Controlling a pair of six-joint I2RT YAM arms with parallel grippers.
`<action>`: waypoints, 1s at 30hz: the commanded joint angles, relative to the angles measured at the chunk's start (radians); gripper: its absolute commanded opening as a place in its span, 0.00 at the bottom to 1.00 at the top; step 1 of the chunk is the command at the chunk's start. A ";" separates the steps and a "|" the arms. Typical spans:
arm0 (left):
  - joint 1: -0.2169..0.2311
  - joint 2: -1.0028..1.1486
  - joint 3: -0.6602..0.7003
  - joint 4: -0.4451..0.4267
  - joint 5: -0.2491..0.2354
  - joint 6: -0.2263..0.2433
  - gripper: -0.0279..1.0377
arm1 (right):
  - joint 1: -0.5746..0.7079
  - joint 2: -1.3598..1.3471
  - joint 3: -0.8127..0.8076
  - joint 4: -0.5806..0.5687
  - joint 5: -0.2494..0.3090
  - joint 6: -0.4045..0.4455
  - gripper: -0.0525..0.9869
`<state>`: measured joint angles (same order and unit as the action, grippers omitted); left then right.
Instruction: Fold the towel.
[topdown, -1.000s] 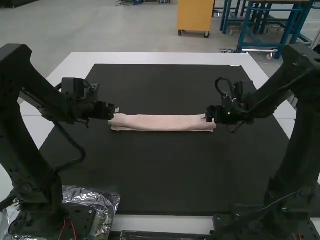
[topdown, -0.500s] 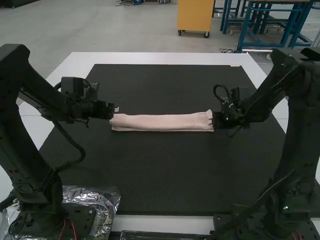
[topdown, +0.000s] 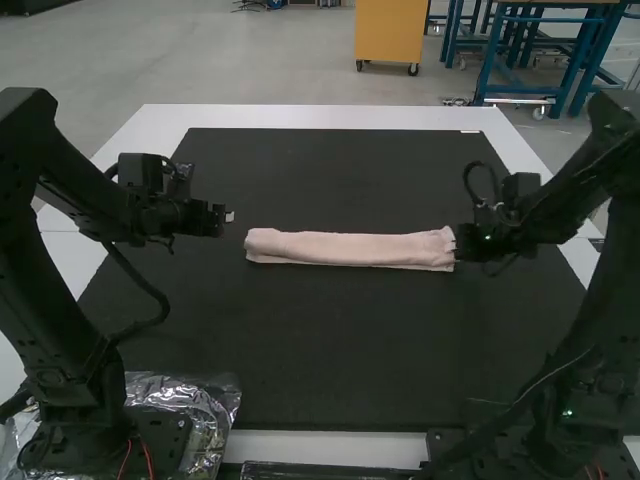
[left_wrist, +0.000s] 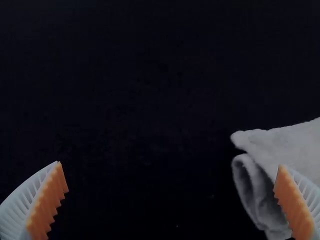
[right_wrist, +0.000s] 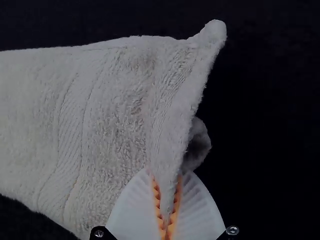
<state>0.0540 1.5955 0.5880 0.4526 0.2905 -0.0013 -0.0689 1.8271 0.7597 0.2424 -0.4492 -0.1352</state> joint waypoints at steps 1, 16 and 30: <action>0.001 -0.031 0.018 0.014 -0.008 -0.002 0.94 | -0.074 -0.078 0.061 -0.054 -0.051 -0.067 0.03; -0.011 -0.031 0.006 0.066 -0.134 0.038 0.94 | 0.248 -0.117 0.112 -0.048 -0.014 0.032 0.03; -0.008 -0.035 -0.040 0.139 -0.171 0.037 0.94 | 0.589 0.015 0.208 0.067 0.043 0.135 0.03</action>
<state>0.0521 1.5955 0.5587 0.5762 0.1307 0.0223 0.4850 1.8301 0.9222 0.2913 -0.4210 -0.0383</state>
